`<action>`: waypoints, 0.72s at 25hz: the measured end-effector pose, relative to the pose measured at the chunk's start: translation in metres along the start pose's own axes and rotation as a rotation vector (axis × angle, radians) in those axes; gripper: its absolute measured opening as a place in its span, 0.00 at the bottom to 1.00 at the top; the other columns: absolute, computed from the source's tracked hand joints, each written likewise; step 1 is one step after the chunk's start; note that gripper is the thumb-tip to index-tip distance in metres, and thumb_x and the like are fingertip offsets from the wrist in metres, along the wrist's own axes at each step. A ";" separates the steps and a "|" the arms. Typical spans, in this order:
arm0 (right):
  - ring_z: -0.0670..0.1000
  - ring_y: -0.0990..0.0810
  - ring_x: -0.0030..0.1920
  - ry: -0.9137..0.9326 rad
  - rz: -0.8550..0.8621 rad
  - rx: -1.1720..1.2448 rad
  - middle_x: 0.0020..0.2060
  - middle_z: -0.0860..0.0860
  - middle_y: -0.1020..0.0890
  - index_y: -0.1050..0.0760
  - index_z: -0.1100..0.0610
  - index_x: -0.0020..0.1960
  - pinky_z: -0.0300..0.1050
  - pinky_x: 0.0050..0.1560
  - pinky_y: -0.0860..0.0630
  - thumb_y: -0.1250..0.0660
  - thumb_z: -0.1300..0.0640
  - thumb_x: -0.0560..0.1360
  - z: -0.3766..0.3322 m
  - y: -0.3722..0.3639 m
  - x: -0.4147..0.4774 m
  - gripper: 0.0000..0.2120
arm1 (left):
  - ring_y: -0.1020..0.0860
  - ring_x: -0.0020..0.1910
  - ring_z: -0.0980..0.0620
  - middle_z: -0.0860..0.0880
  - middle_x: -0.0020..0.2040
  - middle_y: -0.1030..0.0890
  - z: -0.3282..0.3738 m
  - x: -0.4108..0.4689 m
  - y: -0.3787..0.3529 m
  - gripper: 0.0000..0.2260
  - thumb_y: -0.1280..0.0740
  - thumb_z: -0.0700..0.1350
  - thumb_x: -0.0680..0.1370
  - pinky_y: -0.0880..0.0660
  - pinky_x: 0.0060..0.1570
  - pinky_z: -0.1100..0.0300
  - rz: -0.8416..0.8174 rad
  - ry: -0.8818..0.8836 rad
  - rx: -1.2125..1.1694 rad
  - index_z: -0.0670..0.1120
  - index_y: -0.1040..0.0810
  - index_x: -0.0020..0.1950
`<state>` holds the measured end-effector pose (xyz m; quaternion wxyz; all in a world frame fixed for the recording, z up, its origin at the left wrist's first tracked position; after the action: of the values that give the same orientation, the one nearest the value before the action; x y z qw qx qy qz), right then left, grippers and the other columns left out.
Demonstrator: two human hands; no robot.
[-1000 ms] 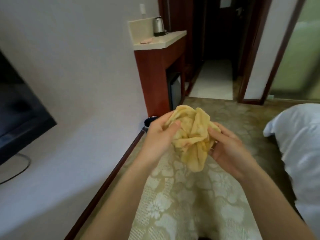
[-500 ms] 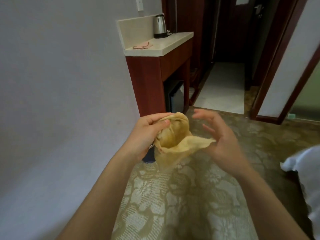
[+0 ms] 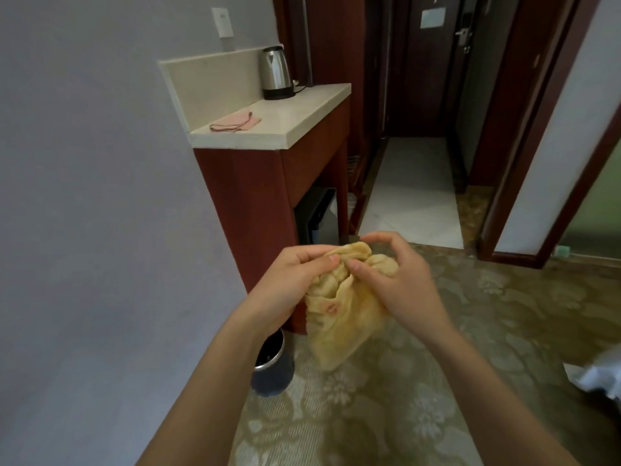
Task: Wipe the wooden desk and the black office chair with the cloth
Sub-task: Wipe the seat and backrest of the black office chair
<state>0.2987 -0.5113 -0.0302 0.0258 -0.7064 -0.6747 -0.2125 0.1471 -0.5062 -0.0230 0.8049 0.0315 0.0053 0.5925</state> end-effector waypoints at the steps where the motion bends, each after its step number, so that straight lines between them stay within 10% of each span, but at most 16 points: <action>1: 0.38 0.20 0.44 0.050 -0.020 0.031 0.43 0.40 0.19 0.25 0.45 0.54 0.33 0.40 0.23 0.27 0.49 0.69 0.002 -0.003 0.023 0.15 | 0.17 0.49 0.50 0.47 0.49 0.15 0.000 0.024 0.010 0.12 0.37 0.40 0.79 0.21 0.46 0.61 -0.015 -0.003 0.037 0.52 0.15 0.49; 5: 0.46 0.18 0.46 0.115 -0.279 0.190 0.47 0.44 0.19 0.23 0.47 0.56 0.37 0.40 0.22 0.26 0.62 0.69 0.026 -0.015 0.097 0.18 | 0.18 0.51 0.50 0.47 0.51 0.16 -0.009 0.100 0.031 0.11 0.37 0.40 0.79 0.22 0.48 0.61 -0.115 0.009 0.058 0.51 0.18 0.55; 8: 0.46 0.19 0.46 0.063 -0.156 0.210 0.46 0.44 0.20 0.24 0.48 0.53 0.39 0.40 0.21 0.28 0.67 0.69 0.068 -0.013 0.158 0.19 | 0.19 0.52 0.53 0.48 0.53 0.17 -0.022 0.162 0.038 0.11 0.38 0.41 0.79 0.23 0.50 0.63 -0.083 0.041 0.032 0.51 0.20 0.58; 14: 0.38 0.24 0.46 0.215 -0.203 -0.111 0.44 0.38 0.25 0.26 0.38 0.53 0.31 0.42 0.26 0.29 0.51 0.68 0.116 -0.004 0.299 0.17 | 0.27 0.47 0.64 0.56 0.50 0.30 -0.007 0.280 0.044 0.24 0.26 0.47 0.70 0.30 0.46 0.73 0.017 -0.108 0.655 0.57 0.27 0.64; 18: 0.41 0.22 0.39 0.308 -0.405 -0.110 0.36 0.43 0.20 0.21 0.47 0.40 0.35 0.36 0.26 0.31 0.45 0.68 0.105 -0.004 0.403 0.07 | 0.31 0.49 0.60 0.58 0.53 0.37 0.017 0.348 0.055 0.36 0.24 0.51 0.65 0.24 0.45 0.60 0.167 -0.118 1.004 0.63 0.40 0.66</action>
<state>0.3227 -0.0968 0.0087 0.0466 -0.5167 -0.7778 -0.3547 0.1988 -0.1588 0.0067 0.6394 0.4479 0.2414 0.5764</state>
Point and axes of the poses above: each hand's wrist, its own x-axis towards the middle knuckle, its own y-axis out of the back of the hand, z = x × y, the point moved 6 cm from there along x, towards the middle knuckle
